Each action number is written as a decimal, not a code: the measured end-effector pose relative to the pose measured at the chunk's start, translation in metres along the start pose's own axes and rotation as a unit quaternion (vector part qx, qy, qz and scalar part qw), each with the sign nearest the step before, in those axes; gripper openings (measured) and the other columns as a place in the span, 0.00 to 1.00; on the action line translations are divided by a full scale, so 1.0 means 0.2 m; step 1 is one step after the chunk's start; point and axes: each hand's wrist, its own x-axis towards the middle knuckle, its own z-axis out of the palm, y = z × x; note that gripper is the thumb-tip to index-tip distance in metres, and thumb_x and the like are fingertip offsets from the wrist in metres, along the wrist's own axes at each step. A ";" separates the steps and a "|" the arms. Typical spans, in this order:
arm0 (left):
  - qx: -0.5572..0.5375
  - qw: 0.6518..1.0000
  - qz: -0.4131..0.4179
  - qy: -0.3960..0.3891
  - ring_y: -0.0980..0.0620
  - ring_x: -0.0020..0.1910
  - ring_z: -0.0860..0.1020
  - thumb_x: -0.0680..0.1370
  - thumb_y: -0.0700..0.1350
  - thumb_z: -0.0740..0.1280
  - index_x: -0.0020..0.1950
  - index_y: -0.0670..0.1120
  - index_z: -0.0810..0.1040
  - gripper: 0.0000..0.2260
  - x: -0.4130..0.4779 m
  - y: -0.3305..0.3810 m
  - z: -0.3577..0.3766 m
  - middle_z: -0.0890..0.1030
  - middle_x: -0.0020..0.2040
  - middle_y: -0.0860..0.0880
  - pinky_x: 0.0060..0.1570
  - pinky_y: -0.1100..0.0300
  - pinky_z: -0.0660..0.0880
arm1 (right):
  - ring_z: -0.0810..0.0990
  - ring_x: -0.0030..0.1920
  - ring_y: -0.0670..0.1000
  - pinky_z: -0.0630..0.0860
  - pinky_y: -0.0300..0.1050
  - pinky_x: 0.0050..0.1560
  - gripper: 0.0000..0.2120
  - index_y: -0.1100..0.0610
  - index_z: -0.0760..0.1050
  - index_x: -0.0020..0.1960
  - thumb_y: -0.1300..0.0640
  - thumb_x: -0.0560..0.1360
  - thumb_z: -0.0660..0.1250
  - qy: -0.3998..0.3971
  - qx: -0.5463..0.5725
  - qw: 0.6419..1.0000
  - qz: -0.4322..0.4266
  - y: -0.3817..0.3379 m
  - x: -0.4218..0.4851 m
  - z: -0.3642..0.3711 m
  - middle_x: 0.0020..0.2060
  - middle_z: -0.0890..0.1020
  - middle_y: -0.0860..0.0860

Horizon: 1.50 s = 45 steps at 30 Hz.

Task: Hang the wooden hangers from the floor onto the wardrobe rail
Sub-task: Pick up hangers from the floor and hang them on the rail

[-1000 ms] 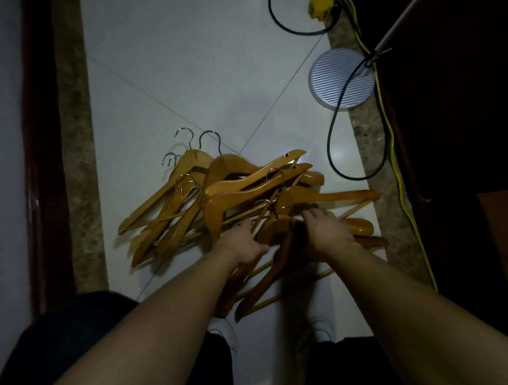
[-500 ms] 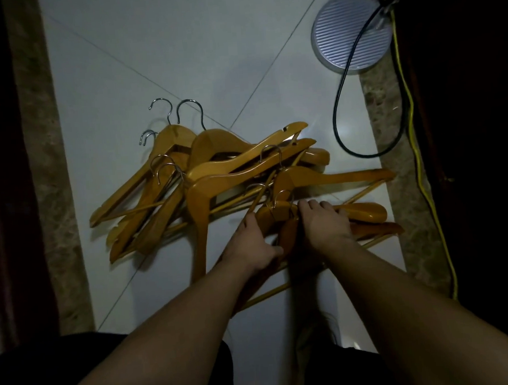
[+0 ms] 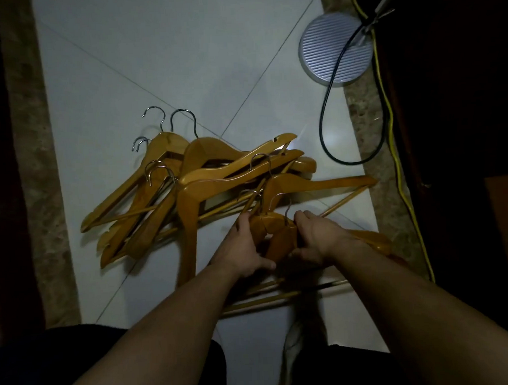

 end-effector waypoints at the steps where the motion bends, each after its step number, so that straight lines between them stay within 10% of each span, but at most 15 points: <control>1: -0.002 1.000 0.010 -0.007 0.41 0.75 0.65 0.61 0.52 0.84 0.78 0.61 0.45 0.59 -0.01 0.01 -0.01 0.62 0.78 0.46 0.71 0.41 0.67 | 0.75 0.59 0.55 0.75 0.53 0.59 0.26 0.51 0.65 0.62 0.46 0.71 0.75 -0.005 0.004 1.000 -0.001 0.01 -0.02 -0.02 0.59 0.74 0.52; 10: 0.006 0.996 0.090 -0.027 0.41 0.71 0.70 0.62 0.52 0.83 0.74 0.66 0.48 0.54 -0.21 0.28 -0.26 0.67 0.75 0.47 0.68 0.40 0.70 | 0.77 0.60 0.54 0.76 0.52 0.60 0.36 0.50 0.63 0.71 0.44 0.69 0.76 0.019 0.061 0.998 0.010 0.02 -0.29 -0.34 0.61 0.78 0.52; 18: -0.038 0.986 0.161 0.001 0.48 0.60 0.75 0.62 0.47 0.84 0.74 0.55 0.59 0.47 -0.48 0.60 -0.64 0.74 0.57 0.54 0.55 0.53 0.75 | 0.78 0.51 0.53 0.75 0.49 0.49 0.27 0.50 0.65 0.59 0.43 0.70 0.76 0.084 0.045 0.995 0.001 -0.07 -0.55 -0.82 0.51 0.79 0.51; 28: -0.046 0.961 0.235 0.137 0.47 0.58 0.78 0.65 0.68 0.75 0.70 0.52 0.68 0.40 -0.89 0.95 -1.03 0.78 0.60 0.49 0.59 0.44 0.77 | 0.79 0.49 0.53 0.78 0.54 0.52 0.25 0.51 0.68 0.57 0.43 0.69 0.76 0.174 0.037 0.983 -0.036 -0.28 -0.99 -1.38 0.48 0.79 0.51; 45: -0.029 0.940 0.255 0.226 0.43 0.57 0.78 0.81 0.62 0.60 0.67 0.43 0.73 0.25 -2.30 1.56 -1.72 0.80 0.60 0.42 0.56 0.50 0.74 | 0.79 0.46 0.49 0.77 0.43 0.45 0.35 0.58 0.68 0.64 0.44 0.66 0.79 0.235 0.057 0.969 -0.055 -0.80 -2.37 -2.24 0.53 0.80 0.51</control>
